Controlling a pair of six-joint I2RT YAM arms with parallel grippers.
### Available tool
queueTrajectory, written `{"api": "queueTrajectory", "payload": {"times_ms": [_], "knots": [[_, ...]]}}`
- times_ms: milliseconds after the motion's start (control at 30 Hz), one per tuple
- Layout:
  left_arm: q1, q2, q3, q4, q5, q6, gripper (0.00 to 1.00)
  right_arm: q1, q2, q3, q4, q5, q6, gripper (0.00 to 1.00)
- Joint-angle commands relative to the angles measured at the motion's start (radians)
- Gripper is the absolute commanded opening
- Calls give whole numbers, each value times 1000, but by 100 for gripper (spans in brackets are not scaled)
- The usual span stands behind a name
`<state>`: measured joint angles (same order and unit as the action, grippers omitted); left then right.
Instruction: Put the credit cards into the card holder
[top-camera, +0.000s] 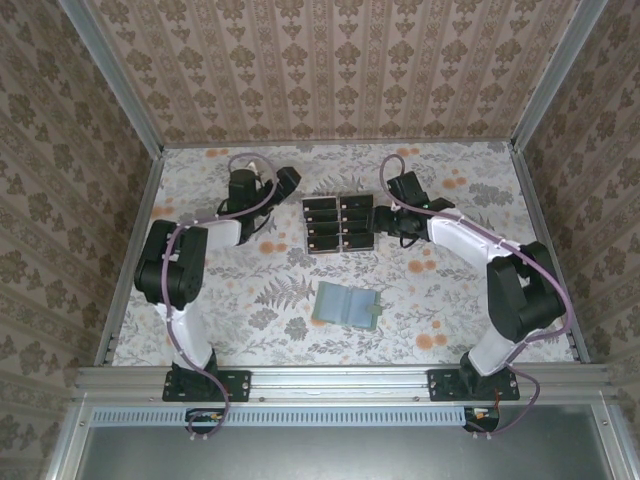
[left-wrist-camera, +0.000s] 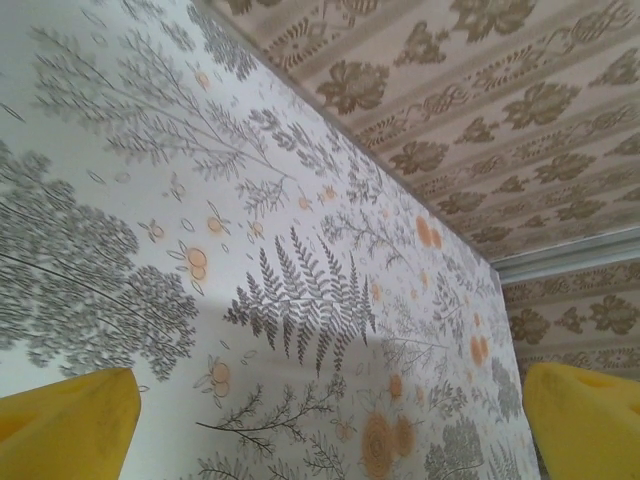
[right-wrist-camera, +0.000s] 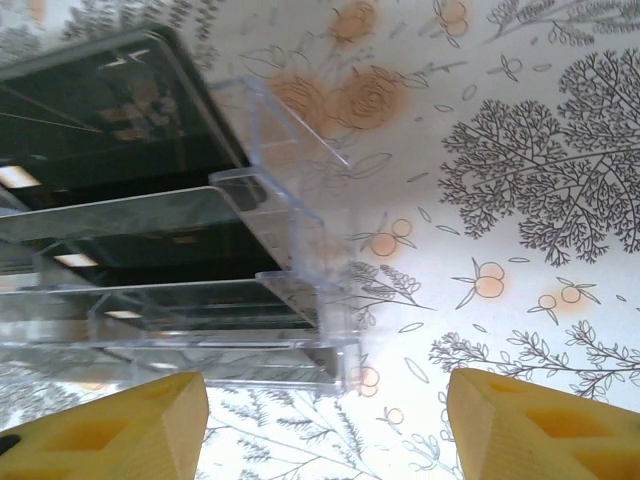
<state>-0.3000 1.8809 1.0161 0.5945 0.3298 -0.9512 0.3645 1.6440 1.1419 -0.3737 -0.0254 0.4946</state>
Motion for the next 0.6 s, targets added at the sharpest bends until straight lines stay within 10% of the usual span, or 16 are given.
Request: {"api": "queueTrajectory", "payload": {"times_ms": [0, 567], "knots": [[28, -75, -41, 28, 37, -18, 100, 11, -56, -6, -32, -79, -50, 65], [105, -581, -230, -618, -63, 200, 100, 235, 174, 353, -249, -94, -662, 56]]}}
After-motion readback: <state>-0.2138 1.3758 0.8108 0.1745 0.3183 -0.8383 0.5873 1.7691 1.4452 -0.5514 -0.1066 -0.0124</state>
